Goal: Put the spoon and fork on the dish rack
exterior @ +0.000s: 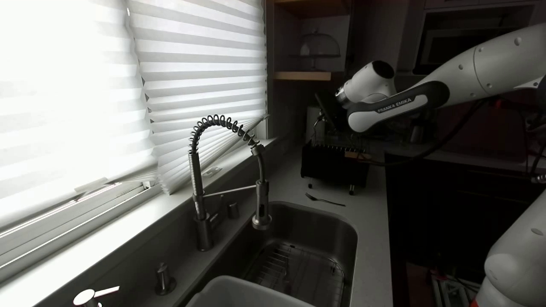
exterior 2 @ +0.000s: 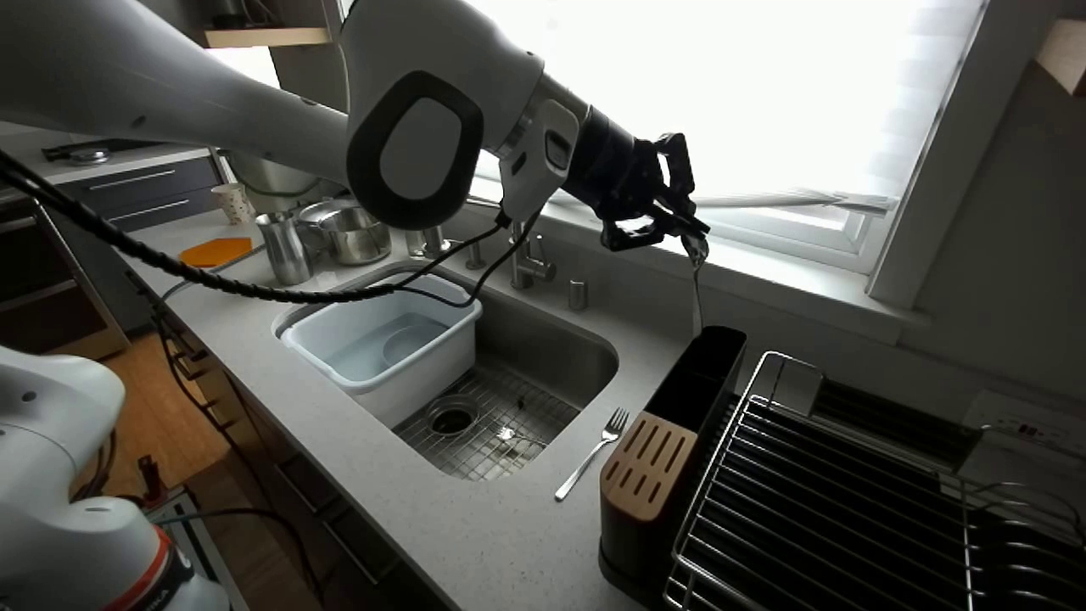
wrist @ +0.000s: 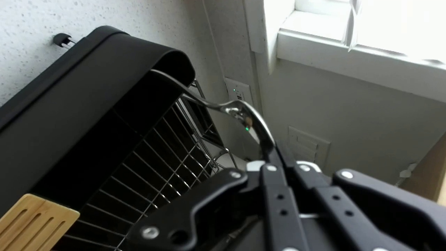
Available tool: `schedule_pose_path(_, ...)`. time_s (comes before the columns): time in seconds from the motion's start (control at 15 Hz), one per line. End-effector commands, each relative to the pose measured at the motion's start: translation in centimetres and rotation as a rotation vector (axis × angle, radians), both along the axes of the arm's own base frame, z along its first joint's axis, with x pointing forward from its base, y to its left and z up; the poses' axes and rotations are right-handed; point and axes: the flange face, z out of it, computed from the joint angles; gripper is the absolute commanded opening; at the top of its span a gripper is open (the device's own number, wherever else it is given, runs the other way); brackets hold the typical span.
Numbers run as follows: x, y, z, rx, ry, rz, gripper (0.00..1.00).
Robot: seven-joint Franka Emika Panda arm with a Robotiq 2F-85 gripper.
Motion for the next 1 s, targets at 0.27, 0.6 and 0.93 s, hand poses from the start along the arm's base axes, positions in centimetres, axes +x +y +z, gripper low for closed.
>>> schedule_pose_path(0.27,-0.6,-1.9,-0.9,0.01,0.005,-0.058,0.3)
schedule_pose_path(0.6,-0.7,-1.1,-0.4,0.007,0.007,-0.056,0.67)
schedule_pose_path(0.93,0.9,1.9,-2.1,0.021,0.097,-0.004,1.0)
